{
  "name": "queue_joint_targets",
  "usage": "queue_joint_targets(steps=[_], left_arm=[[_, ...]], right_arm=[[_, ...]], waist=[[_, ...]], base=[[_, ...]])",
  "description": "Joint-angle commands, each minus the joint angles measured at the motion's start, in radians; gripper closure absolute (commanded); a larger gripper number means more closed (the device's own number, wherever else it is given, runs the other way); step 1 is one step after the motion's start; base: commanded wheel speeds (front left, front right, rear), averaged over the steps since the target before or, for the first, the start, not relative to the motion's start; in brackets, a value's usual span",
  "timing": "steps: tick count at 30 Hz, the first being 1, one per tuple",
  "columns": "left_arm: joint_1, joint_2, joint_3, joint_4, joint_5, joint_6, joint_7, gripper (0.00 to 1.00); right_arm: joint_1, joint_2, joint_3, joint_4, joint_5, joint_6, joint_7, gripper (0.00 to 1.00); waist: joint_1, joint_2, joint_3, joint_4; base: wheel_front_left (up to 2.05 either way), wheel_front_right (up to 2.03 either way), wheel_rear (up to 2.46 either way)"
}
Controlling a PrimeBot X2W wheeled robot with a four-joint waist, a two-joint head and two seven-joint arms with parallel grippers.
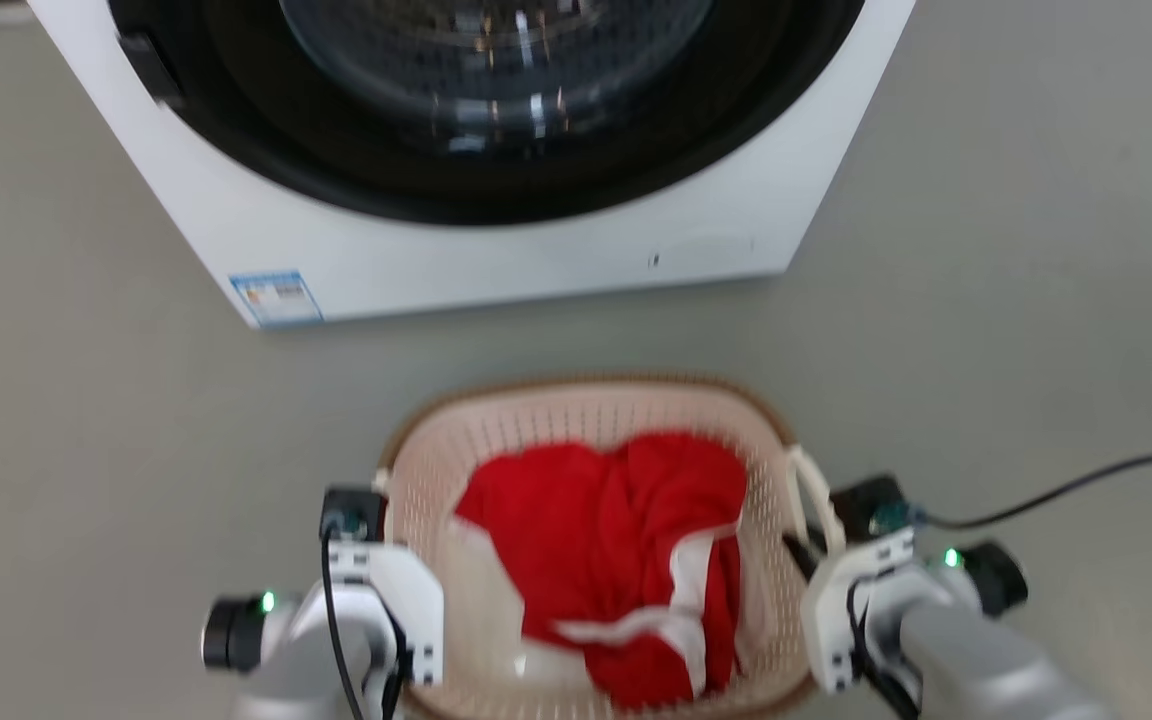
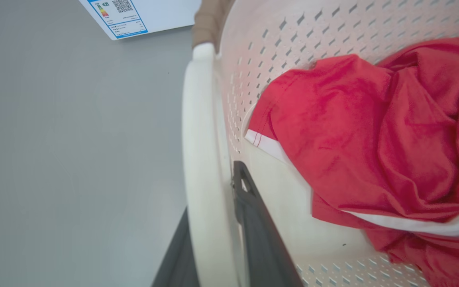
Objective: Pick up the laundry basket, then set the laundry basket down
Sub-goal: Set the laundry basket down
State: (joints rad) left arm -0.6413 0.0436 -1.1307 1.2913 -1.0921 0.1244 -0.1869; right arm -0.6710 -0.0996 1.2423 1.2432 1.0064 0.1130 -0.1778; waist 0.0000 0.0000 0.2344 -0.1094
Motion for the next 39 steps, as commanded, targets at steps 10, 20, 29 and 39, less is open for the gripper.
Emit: queue_joint_targets(steps=[10,20,29,39], left_arm=[[-0.268,0.016,0.026,-0.007,0.042,0.04,-0.061,1.0],[-0.431,0.06,0.086,-0.08,0.111,0.079,-0.074,1.0],[-0.474,0.088,0.16,-0.142,0.204,0.114,-0.075,1.0],[-0.492,0.114,0.251,-0.186,0.308,0.129,-0.075,1.0]], right_arm=[[-0.229,-0.032,0.017,-0.053,-0.026,0.018,-0.075,1.0],[-0.382,-0.091,-0.066,-0.105,-0.09,0.018,-0.084,1.0],[-0.411,-0.112,-0.195,-0.14,-0.196,0.018,-0.084,1.0],[-0.416,-0.11,-0.33,-0.167,-0.316,0.018,-0.084,1.0]], waist=[[0.0,0.0,0.358,0.014],[0.0,0.0,0.536,0.011],[0.0,0.0,0.624,0.013],[0.0,0.0,0.683,0.021]], base=[[0.0,0.0,0.0],[0.0,0.0,0.0],[0.0,0.0,0.0],[0.0,0.0,0.0]])
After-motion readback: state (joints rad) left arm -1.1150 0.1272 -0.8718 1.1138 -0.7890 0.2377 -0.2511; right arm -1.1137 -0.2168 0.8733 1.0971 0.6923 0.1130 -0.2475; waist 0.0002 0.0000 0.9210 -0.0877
